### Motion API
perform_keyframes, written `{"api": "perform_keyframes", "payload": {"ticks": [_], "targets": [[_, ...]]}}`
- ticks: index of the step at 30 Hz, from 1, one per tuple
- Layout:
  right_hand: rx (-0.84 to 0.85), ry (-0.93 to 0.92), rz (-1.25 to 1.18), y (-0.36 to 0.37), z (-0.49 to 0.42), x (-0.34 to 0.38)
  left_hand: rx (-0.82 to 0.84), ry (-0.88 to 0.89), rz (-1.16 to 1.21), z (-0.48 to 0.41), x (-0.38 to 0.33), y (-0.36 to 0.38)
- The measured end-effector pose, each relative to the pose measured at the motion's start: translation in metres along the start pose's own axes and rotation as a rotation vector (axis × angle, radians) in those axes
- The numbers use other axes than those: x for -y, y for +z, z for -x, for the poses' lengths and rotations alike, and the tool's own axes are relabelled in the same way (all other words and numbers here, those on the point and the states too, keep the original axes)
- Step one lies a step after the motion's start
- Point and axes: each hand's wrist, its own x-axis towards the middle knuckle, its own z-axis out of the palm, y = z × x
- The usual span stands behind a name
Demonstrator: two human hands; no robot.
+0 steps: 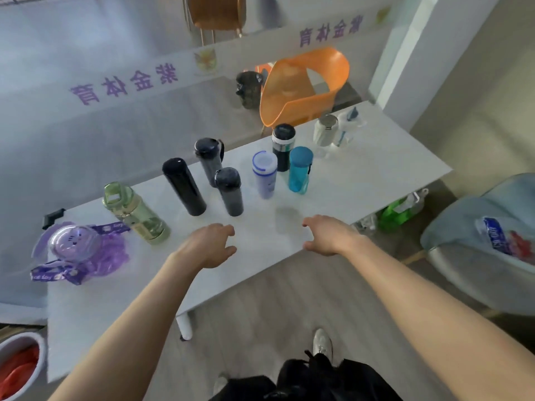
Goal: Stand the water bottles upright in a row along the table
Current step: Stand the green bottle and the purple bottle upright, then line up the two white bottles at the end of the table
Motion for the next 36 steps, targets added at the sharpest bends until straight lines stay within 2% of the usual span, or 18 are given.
{"api": "perform_keyframes", "payload": {"ticks": [7,11,20,28,33,36], "targets": [[-0.056,-0.047,0.069,-0.072,-0.040,-0.098,-0.215,0.018,0.039,-0.059,-0.106,-0.074],[-0.085,-0.044,0.066,-0.109,-0.081,-0.134,-0.265,0.054,0.008,-0.104,-0.139,-0.114],[-0.246,0.135,-0.077,-0.164,-0.174,-0.210,-0.356,0.134,0.041,-0.251,-0.188,-0.180],[-0.388,0.210,-0.287,-0.178,-0.243,-0.272,-0.350,0.135,0.051,-0.352,-0.239,-0.190],[-0.395,0.162,-0.398,-0.177,-0.307,-0.293,-0.244,-0.025,0.127,-0.410,-0.248,-0.173],[-0.327,0.072,-0.442,-0.169,-0.340,-0.298,-0.165,-0.078,0.172,-0.429,-0.250,-0.158]]}}
